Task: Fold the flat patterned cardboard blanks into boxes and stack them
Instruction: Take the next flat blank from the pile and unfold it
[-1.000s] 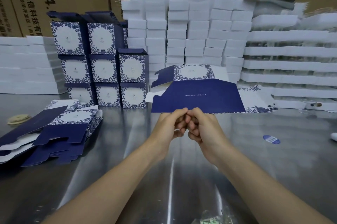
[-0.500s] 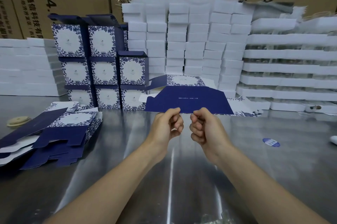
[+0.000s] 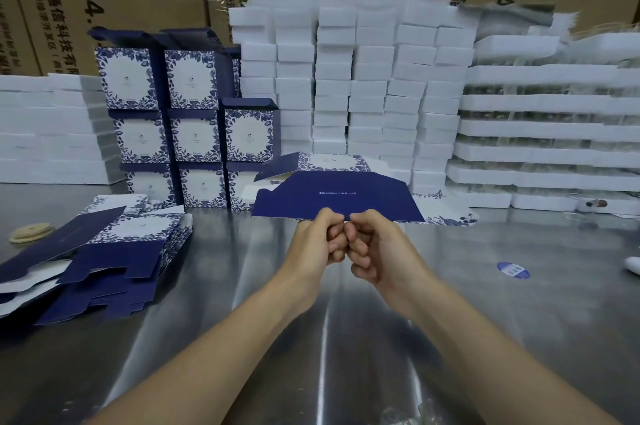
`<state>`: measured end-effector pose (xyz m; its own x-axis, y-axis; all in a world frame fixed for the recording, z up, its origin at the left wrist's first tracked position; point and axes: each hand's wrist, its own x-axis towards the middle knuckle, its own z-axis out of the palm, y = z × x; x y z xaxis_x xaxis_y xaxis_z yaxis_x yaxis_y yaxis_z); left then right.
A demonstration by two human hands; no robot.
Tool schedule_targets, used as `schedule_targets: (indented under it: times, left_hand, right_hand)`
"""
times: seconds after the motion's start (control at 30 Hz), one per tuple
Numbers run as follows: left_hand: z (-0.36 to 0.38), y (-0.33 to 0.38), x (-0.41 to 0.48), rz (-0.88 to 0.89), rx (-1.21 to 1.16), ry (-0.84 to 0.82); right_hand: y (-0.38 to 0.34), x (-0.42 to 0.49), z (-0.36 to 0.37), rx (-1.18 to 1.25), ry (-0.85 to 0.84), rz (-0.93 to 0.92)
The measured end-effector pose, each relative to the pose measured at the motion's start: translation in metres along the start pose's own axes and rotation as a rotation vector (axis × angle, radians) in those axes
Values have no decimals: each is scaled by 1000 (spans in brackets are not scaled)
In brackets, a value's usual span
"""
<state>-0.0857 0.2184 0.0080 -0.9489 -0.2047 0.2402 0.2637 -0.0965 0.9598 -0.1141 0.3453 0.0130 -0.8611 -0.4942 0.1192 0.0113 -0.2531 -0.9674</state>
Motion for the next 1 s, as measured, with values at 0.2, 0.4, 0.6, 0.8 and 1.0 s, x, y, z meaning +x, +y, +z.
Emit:
schedule_targets:
  times: [0.2,0.4,0.6,0.8,1.0]
  left_hand:
    - [-2,0,2,-21,-10,35]
    - [-4,-2,3,-29,-15,-10]
    - [-3,-1,0,-5,-4,-59]
    - [-3,0,2,-19,-32,-17]
    - [-6,0,5,-29,-30,-21]
  right_hand:
    - [3,1,-2,62,111,-12]
    - [1,2,-1,56,141,-81]
    - [1,-1,2,-18,68,-66]
    - [-2,-2,2,-13,102,-30]
    - [-3,-2,1,43,212,-84]
